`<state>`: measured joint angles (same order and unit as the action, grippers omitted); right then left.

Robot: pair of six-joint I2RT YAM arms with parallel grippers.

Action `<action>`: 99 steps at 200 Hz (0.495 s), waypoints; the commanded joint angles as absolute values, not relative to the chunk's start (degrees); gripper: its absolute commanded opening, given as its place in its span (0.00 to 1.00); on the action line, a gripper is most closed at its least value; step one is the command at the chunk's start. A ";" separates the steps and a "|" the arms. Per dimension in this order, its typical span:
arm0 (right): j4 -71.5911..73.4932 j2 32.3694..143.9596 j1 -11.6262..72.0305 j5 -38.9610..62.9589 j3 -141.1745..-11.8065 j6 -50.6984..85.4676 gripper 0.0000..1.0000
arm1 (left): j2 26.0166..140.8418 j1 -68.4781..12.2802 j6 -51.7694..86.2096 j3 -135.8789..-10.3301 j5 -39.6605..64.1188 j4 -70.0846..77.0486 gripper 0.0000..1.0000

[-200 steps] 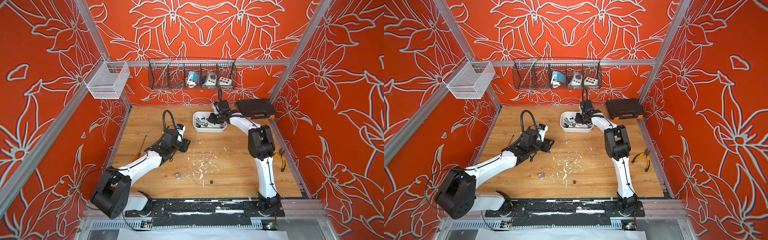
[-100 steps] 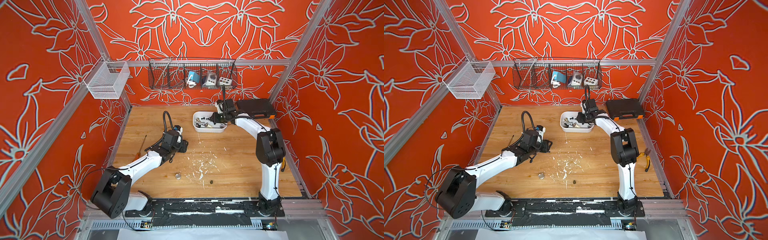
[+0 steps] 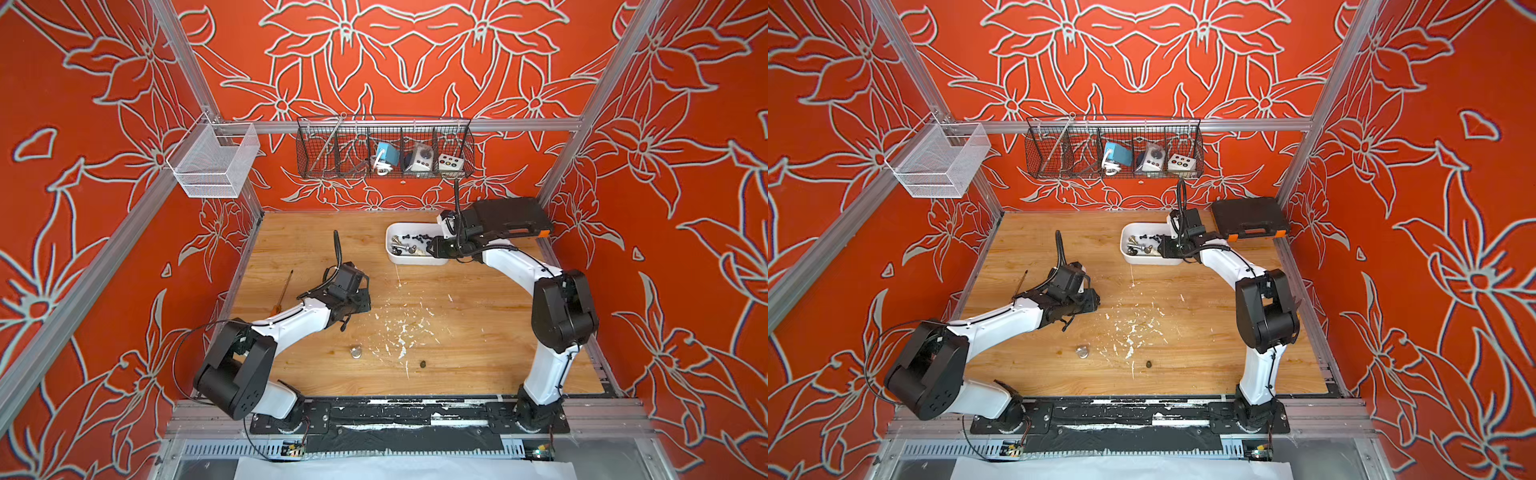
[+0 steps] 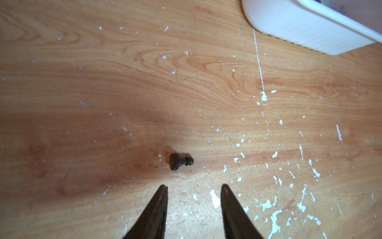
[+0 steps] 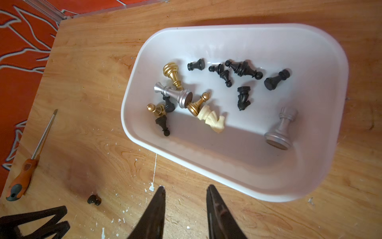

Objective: Put the chess pieces into the storage box
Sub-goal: Place the chess piece in the storage box, then pick up the chess piece at the center of the board.

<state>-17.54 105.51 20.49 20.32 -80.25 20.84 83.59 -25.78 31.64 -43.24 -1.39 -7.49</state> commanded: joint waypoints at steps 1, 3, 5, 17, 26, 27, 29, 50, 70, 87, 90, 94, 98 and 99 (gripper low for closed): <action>-16.27 102.63 19.96 21.53 -77.48 20.42 0.36 | 85.58 -26.36 35.02 -45.08 -3.34 -8.71 0.43; -16.26 102.52 19.93 21.53 -77.27 20.40 0.36 | 85.71 -26.43 35.17 -45.11 -3.34 -8.64 0.43; -16.28 102.42 19.86 21.53 -77.11 20.35 0.36 | 85.85 -26.49 35.22 -45.14 -3.34 -8.62 0.43; -16.41 101.88 19.56 21.75 -76.05 20.14 0.36 | 86.53 -27.01 35.79 -45.22 -3.59 -8.44 0.42; -16.43 101.41 19.35 21.87 -75.25 19.97 0.36 | 86.95 -27.39 36.20 -45.31 -3.98 -8.44 0.42; -16.44 101.37 19.34 21.88 -75.20 19.96 0.36 | 87.03 -27.40 36.25 -45.33 -4.01 -8.48 0.42; -16.37 101.30 19.27 21.95 -75.05 19.95 0.36 | 87.13 -27.44 36.26 -45.28 -4.10 -8.51 0.42; -16.36 100.56 18.68 22.51 -73.86 19.78 0.36 | 88.22 -27.86 36.61 -45.36 -4.31 -8.59 0.42; -16.59 100.13 18.13 23.53 -73.09 19.78 0.36 | 89.11 -28.19 36.99 -45.53 -4.72 -9.13 0.42; -16.54 99.71 17.69 23.83 -72.39 19.64 0.36 | 89.63 -28.44 37.73 -45.57 -5.09 -9.14 0.42; -16.57 99.67 17.60 23.86 -72.25 19.62 0.36 | 89.71 -28.47 37.94 -45.58 -5.14 -9.12 0.42; -16.56 99.52 17.51 23.96 -72.08 19.60 0.36 | 89.89 -28.55 38.18 -45.58 -5.18 -9.06 0.42; -16.59 99.43 17.41 24.00 -71.94 19.60 0.36 | 89.99 -28.63 38.43 -45.53 -5.25 -8.99 0.42; -16.55 99.42 17.36 24.00 -71.92 19.60 0.36 | 90.08 -28.64 38.46 -45.57 -5.26 -8.98 0.42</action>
<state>-17.43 101.93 18.11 22.63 -73.17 20.27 89.10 -27.97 36.49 -44.38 -3.77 -8.08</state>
